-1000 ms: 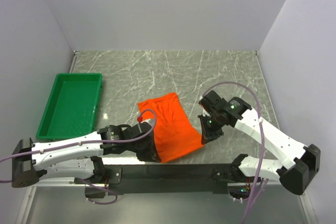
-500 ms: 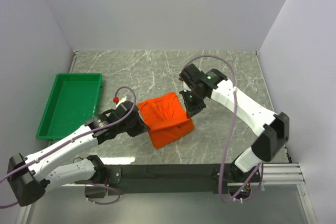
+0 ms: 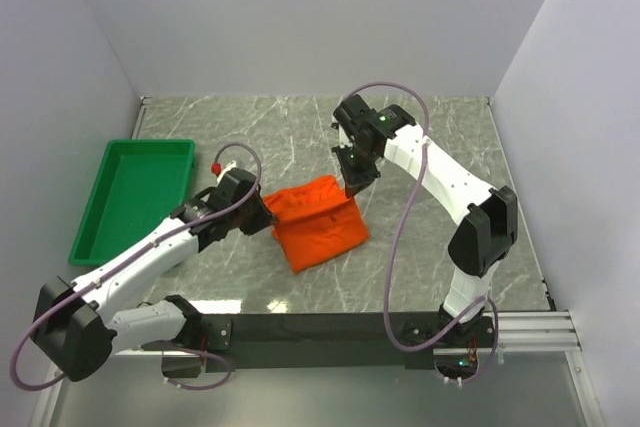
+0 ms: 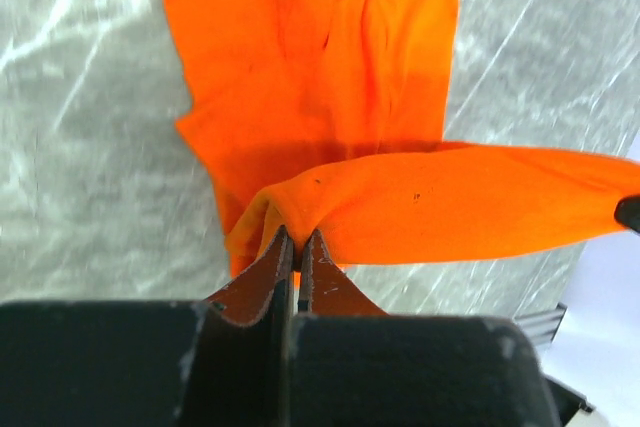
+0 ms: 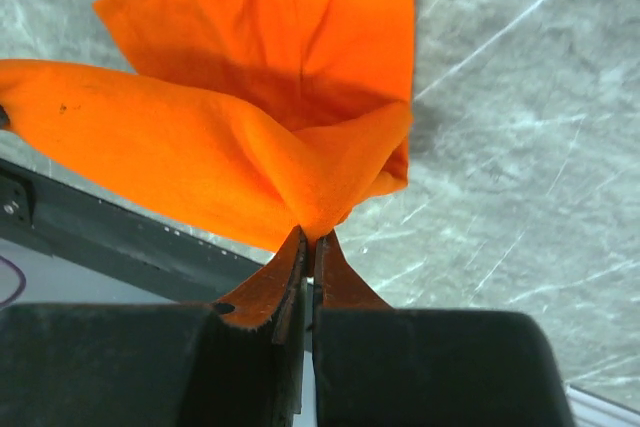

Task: Fold and stack the t-shirts
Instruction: Fold the tshirt

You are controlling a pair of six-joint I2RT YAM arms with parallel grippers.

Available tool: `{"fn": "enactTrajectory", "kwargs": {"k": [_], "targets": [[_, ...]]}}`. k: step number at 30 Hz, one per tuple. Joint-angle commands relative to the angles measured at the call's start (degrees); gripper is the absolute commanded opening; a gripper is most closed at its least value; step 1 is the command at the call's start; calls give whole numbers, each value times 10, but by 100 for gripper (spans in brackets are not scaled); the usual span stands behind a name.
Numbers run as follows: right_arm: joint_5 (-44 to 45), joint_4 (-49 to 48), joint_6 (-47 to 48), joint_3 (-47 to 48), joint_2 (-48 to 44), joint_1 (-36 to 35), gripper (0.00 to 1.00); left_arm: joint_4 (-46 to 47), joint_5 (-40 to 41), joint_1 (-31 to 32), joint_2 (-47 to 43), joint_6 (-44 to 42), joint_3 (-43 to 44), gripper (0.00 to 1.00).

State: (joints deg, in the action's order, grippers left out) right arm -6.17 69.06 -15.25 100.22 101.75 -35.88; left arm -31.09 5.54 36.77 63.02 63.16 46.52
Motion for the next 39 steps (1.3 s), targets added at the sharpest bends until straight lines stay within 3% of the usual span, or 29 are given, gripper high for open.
{"fn": "enactTrajectory", "kwargs": {"k": [1,15,24,27,29,30,31,33,34,36,37,39], "targets": [[-6,-12,25,45,18,19,0,42,-5,-27,20,-37,23,1],[-40,-81,72,93,143,53,0,128,-51,-103,115,-51,-16,1],[-49,-146,55,95,194,70,0,172,-51,-129,178,-76,-8,1],[-54,-177,40,77,193,84,5,189,-51,-131,203,-84,-1,4],[-64,-204,33,67,184,87,13,196,-40,-132,206,-86,2,8],[-63,-222,26,63,179,90,17,196,-33,-132,203,-86,4,11],[-60,-235,25,53,166,90,26,196,-23,-132,194,-87,7,21],[-45,-282,14,32,143,89,34,196,0,-132,182,-88,9,37],[-39,-302,9,0,112,90,39,198,6,-132,164,-94,10,52],[-43,-348,-7,-44,73,92,44,197,17,-133,142,-102,7,68],[-54,-394,-10,-89,35,92,48,196,19,-130,116,-114,5,83],[-91,-431,-8,-133,1,92,48,187,22,-124,91,-128,-6,94]]}}
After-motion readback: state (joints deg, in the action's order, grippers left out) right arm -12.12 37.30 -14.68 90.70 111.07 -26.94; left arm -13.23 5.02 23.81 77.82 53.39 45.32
